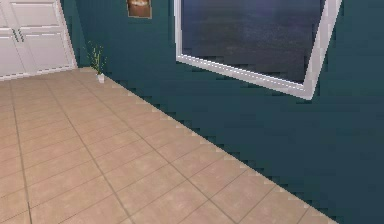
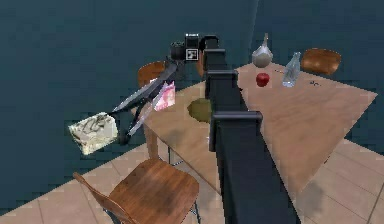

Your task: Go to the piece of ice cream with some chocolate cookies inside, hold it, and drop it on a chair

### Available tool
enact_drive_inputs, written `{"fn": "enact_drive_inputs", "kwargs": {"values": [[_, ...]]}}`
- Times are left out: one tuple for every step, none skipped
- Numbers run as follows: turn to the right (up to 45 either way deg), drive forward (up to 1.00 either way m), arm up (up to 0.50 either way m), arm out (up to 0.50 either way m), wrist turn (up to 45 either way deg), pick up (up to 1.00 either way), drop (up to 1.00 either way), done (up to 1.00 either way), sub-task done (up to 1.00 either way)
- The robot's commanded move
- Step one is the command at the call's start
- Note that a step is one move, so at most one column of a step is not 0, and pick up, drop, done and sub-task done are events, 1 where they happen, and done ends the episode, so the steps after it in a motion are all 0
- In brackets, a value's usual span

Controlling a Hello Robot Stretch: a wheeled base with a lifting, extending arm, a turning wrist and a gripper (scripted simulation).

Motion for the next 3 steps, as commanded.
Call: {"fn": "enact_drive_inputs", "kwargs": {"values": [[0.0, 0.00, 0.00, -0.42, 0.0, 0.00, 0.00, 0.00, 0.00], [45.0, 0.00, 0.00, 0.00, 0.0, 0.00, 0.00, 0.00, 0.00], [30.0, 0.00, 0.00, 0.00, 0.0, 0.00, 0.00, 0.00, 0.00]]}}
